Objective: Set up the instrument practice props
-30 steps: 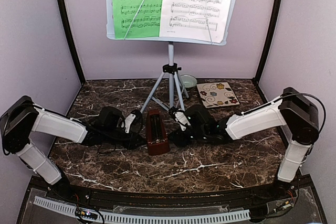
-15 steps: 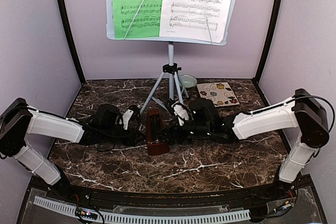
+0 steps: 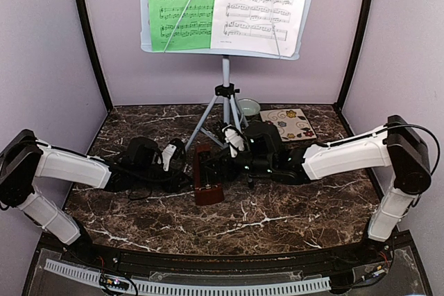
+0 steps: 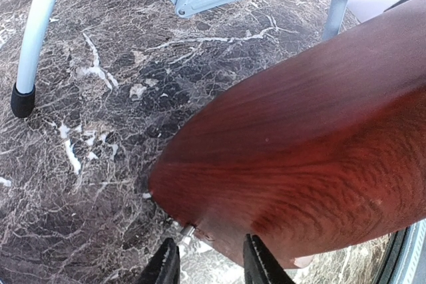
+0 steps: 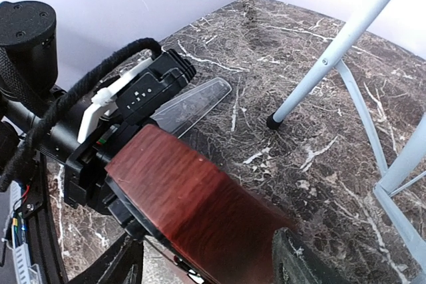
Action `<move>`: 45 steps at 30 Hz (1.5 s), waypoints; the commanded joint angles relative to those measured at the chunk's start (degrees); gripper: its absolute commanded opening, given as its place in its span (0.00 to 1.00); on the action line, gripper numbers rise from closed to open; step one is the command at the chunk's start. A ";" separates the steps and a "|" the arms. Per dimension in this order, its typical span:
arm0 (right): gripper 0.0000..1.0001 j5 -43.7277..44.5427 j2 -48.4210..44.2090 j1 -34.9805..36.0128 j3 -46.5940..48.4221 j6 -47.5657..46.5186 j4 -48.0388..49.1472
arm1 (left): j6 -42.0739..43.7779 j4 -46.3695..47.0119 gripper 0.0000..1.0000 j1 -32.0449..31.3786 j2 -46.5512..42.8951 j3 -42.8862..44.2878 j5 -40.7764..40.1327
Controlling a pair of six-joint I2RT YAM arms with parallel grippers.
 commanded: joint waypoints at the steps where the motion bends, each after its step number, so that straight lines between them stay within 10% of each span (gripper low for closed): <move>1: 0.62 1.43 0.71 0.43 1.20 0.53 1.38 | -0.14 0.19 0.35 -0.18 -1.34 1.18 -0.50; 13: 0.46 0.88 0.88 0.44 0.69 0.68 1.05 | 0.21 -0.28 0.34 -0.15 -1.67 1.22 -0.83; 25: 0.81 -2.11 -0.66 0.63 -3.48 0.24 3.49 | 0.27 -1.78 0.35 1.11 -4.09 0.92 -1.48; 45: 0.76 -4.54 5.32 1.02 -4.09 3.97 8.56 | 0.04 -2.75 0.36 2.84 -4.72 1.26 -0.98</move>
